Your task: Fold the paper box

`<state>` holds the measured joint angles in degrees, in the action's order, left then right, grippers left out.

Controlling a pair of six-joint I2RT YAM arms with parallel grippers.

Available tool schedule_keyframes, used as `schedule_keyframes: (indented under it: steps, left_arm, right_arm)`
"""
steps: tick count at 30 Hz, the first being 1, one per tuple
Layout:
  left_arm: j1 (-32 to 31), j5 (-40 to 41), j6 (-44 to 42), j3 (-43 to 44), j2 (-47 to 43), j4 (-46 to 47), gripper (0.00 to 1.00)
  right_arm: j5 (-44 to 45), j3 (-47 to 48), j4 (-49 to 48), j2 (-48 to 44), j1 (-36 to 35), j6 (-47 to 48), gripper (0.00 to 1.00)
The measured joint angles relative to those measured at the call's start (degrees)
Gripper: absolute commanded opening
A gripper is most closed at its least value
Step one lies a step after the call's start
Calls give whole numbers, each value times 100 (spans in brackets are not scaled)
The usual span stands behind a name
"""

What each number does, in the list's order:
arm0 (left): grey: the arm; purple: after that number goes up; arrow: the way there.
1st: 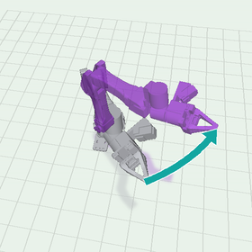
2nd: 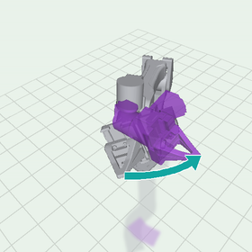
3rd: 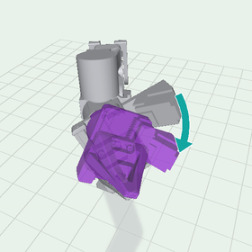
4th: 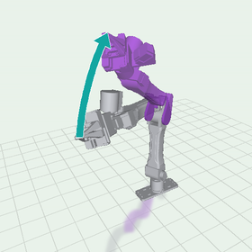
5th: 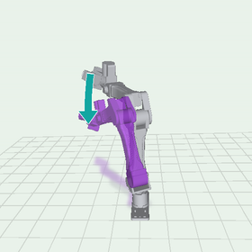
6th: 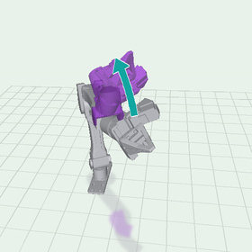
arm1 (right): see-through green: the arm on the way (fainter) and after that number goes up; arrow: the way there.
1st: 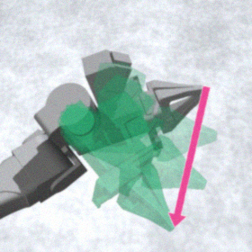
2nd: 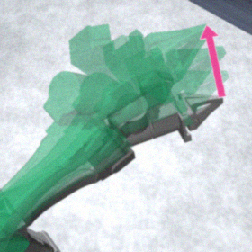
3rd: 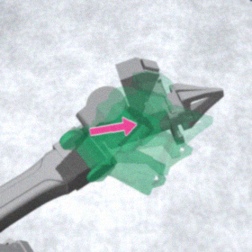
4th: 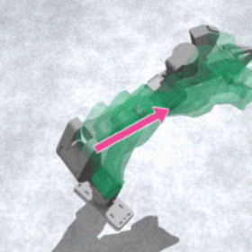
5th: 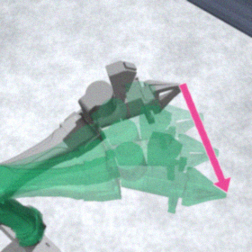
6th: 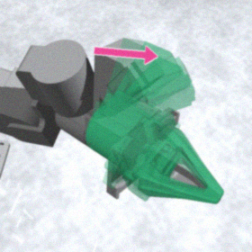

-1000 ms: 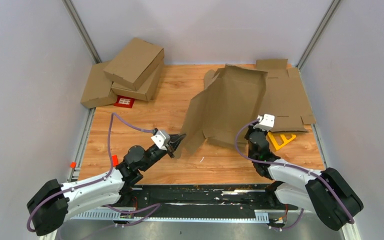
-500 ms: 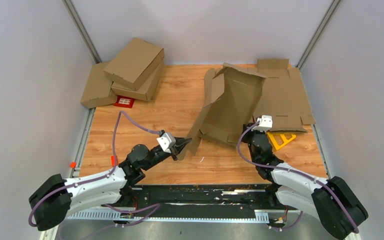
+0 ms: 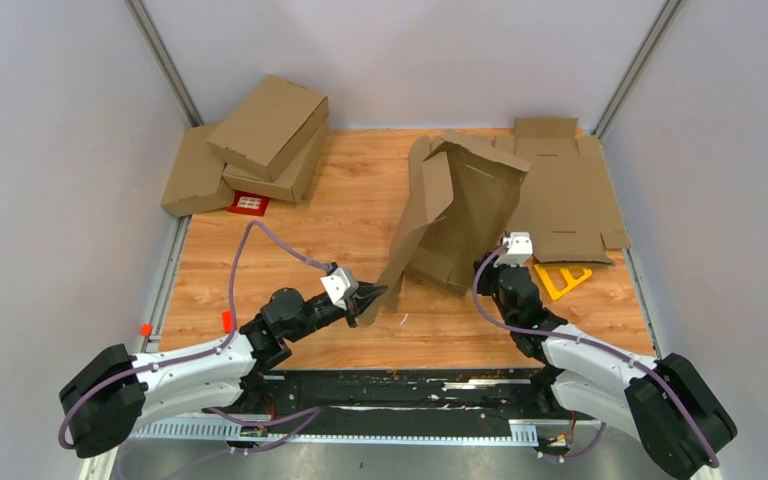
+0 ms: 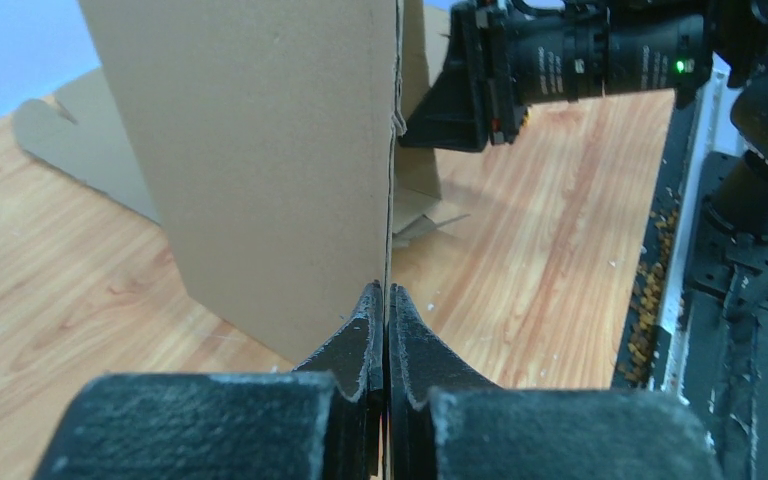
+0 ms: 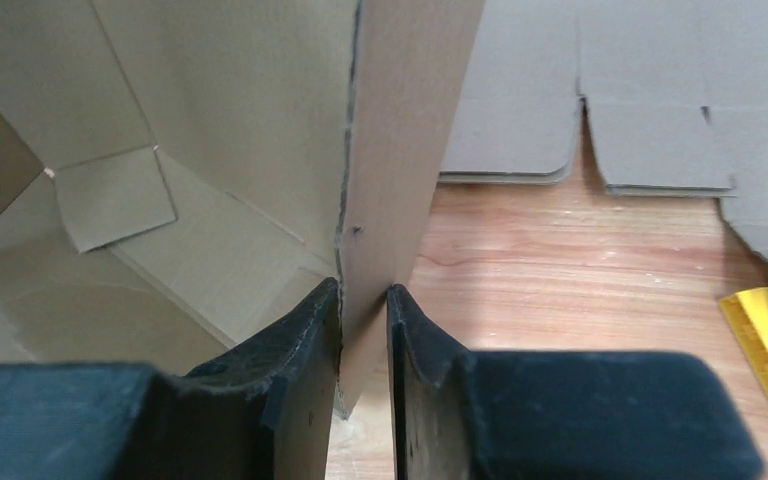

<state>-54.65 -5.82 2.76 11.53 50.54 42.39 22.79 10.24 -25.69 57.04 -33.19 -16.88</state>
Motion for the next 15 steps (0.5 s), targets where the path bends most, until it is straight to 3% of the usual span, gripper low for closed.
schedule_keyframes:
  steps: [5,12,13,15]
  left_arm:
    - [-13,-238,105,26,197,-118,0]
    - [-24,-79,175,94,127,-341,0]
    - [-28,-33,184,94,109,-367,0]
    - [-35,33,190,94,103,-402,0]
  right_arm:
    - [-457,188,321,76,-4,15,47]
    - [-726,358,654,9,-7,186,56]
    - [-767,358,664,-17,-4,203,62]
    - [-907,376,708,-59,-4,240,86]
